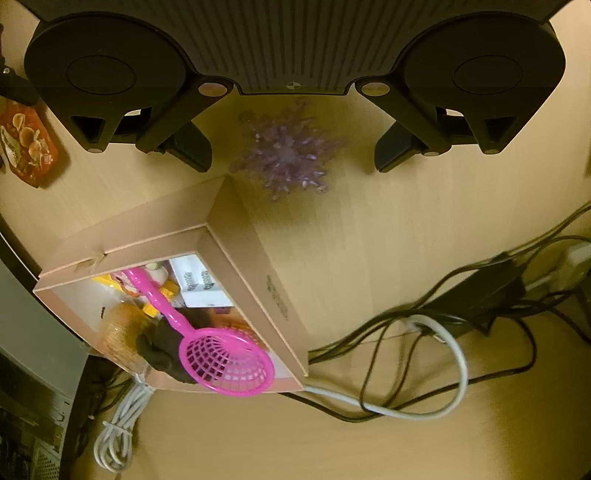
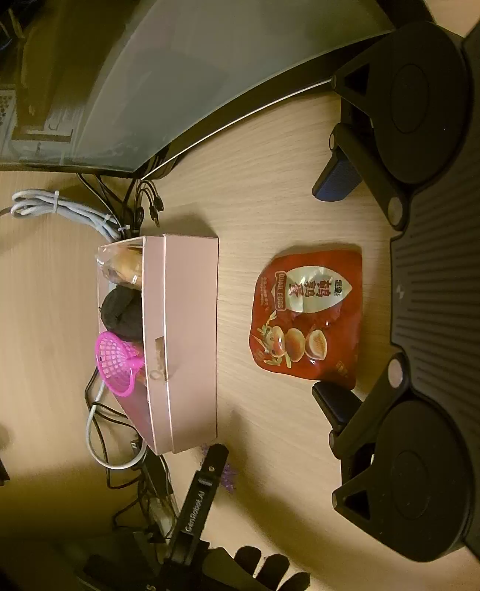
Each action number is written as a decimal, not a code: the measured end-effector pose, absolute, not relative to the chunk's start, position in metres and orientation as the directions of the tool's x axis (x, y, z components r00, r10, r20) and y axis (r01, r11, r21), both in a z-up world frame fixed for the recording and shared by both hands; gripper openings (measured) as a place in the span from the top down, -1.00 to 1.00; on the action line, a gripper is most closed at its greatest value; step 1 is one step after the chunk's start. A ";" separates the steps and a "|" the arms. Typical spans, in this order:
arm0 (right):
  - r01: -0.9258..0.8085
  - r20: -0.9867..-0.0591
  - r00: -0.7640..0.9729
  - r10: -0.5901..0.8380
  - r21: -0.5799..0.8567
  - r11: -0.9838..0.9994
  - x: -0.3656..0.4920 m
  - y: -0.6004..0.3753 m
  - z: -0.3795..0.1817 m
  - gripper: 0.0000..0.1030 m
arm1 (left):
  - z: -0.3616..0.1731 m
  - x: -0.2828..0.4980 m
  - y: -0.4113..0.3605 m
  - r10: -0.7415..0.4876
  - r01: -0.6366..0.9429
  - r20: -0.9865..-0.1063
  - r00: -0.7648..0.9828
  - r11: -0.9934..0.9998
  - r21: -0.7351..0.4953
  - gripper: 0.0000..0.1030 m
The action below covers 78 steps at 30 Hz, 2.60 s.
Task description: Organize objects
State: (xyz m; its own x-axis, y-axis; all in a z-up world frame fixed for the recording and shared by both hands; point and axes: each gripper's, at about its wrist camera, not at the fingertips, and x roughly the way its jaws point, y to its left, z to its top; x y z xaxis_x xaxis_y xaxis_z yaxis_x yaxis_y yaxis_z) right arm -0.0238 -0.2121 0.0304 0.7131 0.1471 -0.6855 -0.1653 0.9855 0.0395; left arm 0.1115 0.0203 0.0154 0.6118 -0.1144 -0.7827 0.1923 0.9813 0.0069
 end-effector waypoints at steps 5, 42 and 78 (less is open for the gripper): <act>-0.160 -0.696 0.708 0.122 0.011 0.987 -0.022 -0.206 0.029 -1.00 | 0.012 0.107 0.021 -0.131 0.217 -0.773 0.621 0.976 0.010 -0.85; -0.340 -0.693 0.687 0.219 -0.040 0.940 -0.037 -0.188 0.080 -0.43 | 0.036 -0.055 -0.004 -0.255 0.178 -0.787 0.562 0.966 -0.186 -0.13; -0.216 -0.669 0.727 0.153 -0.011 0.976 -0.051 -0.208 0.100 -0.43 | 0.095 0.116 -0.006 -0.264 0.178 -0.484 0.834 0.960 -0.216 -0.15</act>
